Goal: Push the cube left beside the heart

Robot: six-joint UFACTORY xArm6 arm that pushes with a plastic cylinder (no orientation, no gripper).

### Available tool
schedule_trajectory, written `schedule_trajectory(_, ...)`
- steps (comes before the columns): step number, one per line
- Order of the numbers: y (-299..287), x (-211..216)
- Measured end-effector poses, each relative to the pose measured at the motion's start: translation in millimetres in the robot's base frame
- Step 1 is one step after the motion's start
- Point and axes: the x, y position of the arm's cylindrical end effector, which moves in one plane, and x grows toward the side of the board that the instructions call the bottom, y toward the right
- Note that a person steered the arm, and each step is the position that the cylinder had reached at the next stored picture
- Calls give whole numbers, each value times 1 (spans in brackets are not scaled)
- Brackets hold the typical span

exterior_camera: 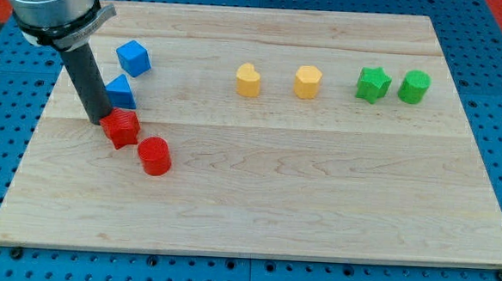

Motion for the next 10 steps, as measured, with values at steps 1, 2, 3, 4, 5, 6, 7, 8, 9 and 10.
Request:
schedule_trajectory(1, -57, -27)
schedule_trajectory(2, -49, -69)
schedule_trajectory(3, -40, -103)
schedule_trajectory(4, -9, -119)
schedule_trajectory(5, 29, -111)
schedule_trajectory(6, 41, -104)
schedule_trajectory(7, 72, -104)
schedule_trajectory(8, 74, -112)
schedule_trajectory(9, 109, -142)
schedule_trajectory(10, 171, -138)
